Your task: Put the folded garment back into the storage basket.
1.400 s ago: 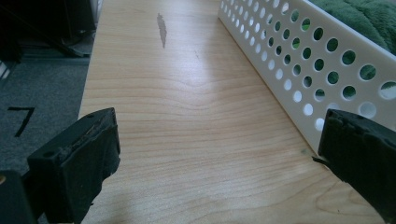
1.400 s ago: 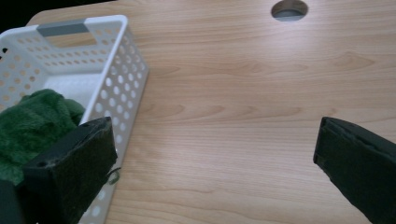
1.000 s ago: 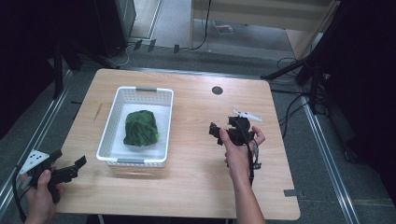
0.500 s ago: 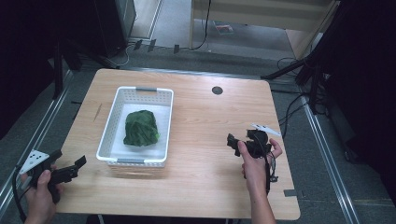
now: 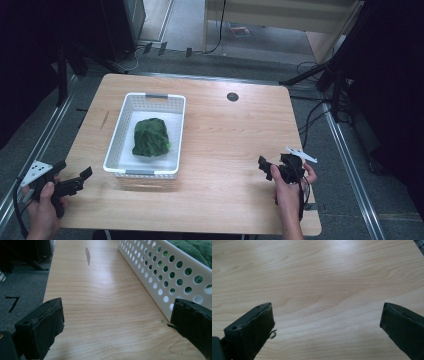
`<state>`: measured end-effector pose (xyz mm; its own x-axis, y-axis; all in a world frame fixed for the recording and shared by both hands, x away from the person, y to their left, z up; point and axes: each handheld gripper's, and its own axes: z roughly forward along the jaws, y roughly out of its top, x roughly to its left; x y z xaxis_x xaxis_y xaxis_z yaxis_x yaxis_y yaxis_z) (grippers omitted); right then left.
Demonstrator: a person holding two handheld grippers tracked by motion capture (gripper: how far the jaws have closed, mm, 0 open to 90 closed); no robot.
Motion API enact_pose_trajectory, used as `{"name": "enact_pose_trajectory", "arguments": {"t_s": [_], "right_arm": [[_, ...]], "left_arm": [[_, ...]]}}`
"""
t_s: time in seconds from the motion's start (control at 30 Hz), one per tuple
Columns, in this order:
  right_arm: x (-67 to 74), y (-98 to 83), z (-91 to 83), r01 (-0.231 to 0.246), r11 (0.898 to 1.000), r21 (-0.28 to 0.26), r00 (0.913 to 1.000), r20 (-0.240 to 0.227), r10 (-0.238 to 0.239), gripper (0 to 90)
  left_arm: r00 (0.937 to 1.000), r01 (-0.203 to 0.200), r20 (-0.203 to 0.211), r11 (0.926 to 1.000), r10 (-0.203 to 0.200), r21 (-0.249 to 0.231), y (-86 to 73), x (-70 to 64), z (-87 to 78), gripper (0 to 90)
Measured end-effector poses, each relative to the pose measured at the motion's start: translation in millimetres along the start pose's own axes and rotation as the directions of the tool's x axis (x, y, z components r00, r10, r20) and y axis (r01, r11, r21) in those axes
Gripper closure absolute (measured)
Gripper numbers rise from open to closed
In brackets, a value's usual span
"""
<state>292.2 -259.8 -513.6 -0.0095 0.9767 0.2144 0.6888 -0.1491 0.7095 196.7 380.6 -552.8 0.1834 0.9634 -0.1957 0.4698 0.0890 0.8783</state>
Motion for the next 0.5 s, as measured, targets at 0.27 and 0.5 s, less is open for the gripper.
{"name": "enact_pose_trajectory", "arguments": {"t_s": [0.27,0.5], "right_arm": [[-30.5,-22.7,-6.1,0.007,1.0,-0.011,0.9999,-0.012,-0.007,0.0],[-55.9,-37.1,-17.6,-0.004,0.999,-0.039,0.9998,-0.022,0.003,0.0]], "left_arm": [[1.0,0.001,-0.001,1.0,-0.001,-0.001,0.0,0.0,0.0,0.0],[1.0,0.001,-0.002,1.0,-0.001,-0.001,0.0,-0.2,-0.2,0.0]]}}
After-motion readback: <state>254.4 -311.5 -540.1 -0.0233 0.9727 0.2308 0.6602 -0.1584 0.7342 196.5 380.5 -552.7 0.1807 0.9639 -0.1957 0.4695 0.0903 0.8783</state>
